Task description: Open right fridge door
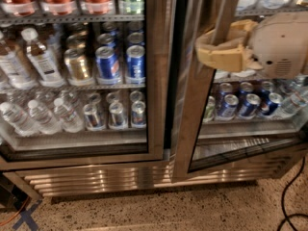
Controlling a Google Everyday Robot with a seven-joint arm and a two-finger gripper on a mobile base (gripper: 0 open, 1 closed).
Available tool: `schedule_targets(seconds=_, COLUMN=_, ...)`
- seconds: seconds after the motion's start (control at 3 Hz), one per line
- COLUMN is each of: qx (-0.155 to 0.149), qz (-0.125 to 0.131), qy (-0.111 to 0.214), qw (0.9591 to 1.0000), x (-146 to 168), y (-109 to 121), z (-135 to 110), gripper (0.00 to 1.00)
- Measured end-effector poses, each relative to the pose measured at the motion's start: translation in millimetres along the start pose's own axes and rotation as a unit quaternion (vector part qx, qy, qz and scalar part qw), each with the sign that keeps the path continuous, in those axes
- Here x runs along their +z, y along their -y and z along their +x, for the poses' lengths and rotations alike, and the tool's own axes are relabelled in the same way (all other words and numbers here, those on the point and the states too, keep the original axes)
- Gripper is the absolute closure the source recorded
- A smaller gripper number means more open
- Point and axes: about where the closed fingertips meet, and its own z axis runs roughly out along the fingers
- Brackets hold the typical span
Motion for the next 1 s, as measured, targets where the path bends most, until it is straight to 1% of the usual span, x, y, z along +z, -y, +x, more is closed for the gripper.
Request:
schedule_targets(seconds=0.33, qx=0.001, qz=0.001, qy=0.0, qw=1.0, x=-1.5, y=-3.5, z=-1.0, gripper=1.0)
schedule_targets(seconds=0.67, qx=0.011, qz=0.022, qy=-0.011, qw=0.9996, x=-12.5, y=-11.6, z=-1.3, gripper=1.0)
schedule_targets(seconds=1.0, qx=0.012, qz=0.023, qy=-0.011, qw=0.9996, x=-14.2, y=-14.8, z=-2.3, gripper=1.0)
